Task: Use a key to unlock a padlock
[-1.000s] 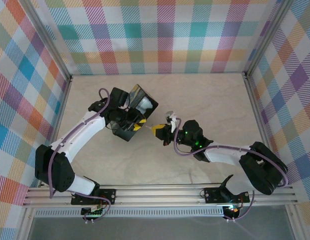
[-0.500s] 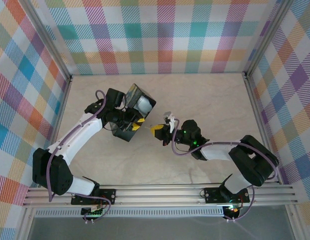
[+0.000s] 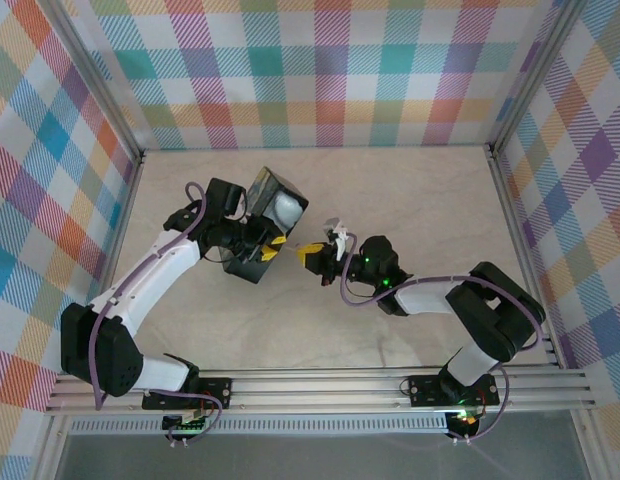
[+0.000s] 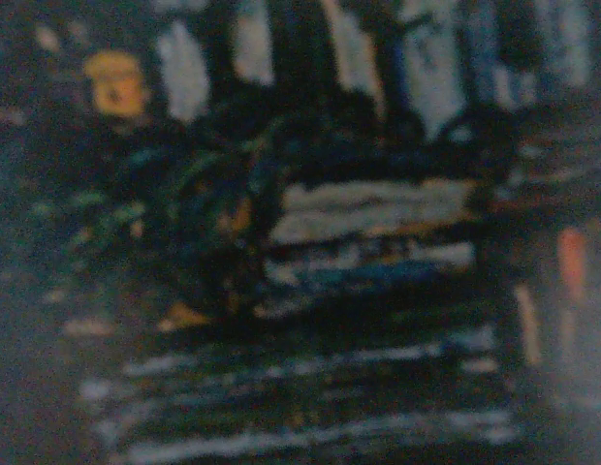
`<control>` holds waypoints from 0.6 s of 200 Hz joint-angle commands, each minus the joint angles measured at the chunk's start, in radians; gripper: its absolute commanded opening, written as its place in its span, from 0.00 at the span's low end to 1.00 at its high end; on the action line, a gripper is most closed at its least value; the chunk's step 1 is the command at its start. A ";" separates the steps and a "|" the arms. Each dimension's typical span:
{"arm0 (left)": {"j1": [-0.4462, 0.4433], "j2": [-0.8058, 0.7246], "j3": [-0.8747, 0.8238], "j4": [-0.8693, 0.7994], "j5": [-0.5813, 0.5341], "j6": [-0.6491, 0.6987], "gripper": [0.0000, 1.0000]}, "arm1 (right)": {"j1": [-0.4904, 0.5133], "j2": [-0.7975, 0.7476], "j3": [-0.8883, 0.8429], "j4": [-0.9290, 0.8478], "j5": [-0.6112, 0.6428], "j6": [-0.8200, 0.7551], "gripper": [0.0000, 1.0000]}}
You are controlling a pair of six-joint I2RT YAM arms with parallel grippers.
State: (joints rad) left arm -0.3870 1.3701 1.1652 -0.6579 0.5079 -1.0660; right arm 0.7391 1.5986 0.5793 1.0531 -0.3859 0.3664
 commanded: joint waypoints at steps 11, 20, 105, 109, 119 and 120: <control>0.013 -0.042 -0.015 0.041 0.037 -0.006 0.19 | -0.003 0.036 0.024 0.097 -0.024 0.028 0.00; 0.013 -0.041 -0.016 0.045 0.039 -0.008 0.18 | -0.003 0.047 0.025 0.118 -0.026 0.038 0.01; 0.019 -0.049 -0.031 0.051 0.041 -0.009 0.18 | 0.005 0.061 0.053 0.113 -0.027 0.040 0.00; 0.021 -0.050 -0.032 0.050 0.041 -0.009 0.19 | 0.005 0.060 0.054 0.112 -0.028 0.039 0.00; 0.026 -0.054 -0.032 0.050 0.043 -0.009 0.19 | 0.006 0.056 0.052 0.106 -0.029 0.037 0.00; 0.027 -0.054 -0.032 0.050 0.044 -0.009 0.19 | 0.006 0.056 0.052 0.106 -0.029 0.037 0.00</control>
State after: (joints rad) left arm -0.3824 1.3540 1.1408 -0.6456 0.5243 -1.0706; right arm 0.7391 1.6657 0.6102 1.1213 -0.3885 0.4030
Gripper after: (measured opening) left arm 0.307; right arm 0.044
